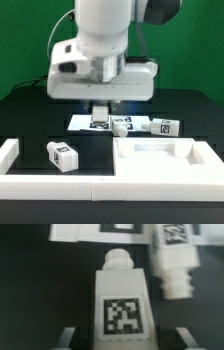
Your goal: Assemble one leg
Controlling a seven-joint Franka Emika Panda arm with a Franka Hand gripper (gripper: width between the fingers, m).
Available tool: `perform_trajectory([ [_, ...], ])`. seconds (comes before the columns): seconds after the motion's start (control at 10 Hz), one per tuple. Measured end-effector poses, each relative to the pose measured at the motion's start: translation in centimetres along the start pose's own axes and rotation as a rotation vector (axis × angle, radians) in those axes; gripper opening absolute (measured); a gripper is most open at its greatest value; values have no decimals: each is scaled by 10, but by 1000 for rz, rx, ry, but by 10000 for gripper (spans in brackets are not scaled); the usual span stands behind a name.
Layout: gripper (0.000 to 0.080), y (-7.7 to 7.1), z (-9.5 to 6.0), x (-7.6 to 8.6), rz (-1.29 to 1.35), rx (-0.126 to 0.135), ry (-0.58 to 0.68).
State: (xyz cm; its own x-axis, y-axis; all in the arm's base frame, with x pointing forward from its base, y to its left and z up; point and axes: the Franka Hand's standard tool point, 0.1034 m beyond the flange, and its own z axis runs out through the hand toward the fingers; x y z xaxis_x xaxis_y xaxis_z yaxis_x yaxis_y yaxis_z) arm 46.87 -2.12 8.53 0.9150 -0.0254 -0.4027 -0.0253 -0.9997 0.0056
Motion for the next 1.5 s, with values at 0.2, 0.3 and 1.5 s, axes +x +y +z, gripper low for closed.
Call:
perform_trajectory([
  [0.2,285,-37,-46,4,0,15,178],
  [0.3,285,-35,-49,2,2,17,182],
  [1.5,287,-76,-127,76,-49,18,991],
])
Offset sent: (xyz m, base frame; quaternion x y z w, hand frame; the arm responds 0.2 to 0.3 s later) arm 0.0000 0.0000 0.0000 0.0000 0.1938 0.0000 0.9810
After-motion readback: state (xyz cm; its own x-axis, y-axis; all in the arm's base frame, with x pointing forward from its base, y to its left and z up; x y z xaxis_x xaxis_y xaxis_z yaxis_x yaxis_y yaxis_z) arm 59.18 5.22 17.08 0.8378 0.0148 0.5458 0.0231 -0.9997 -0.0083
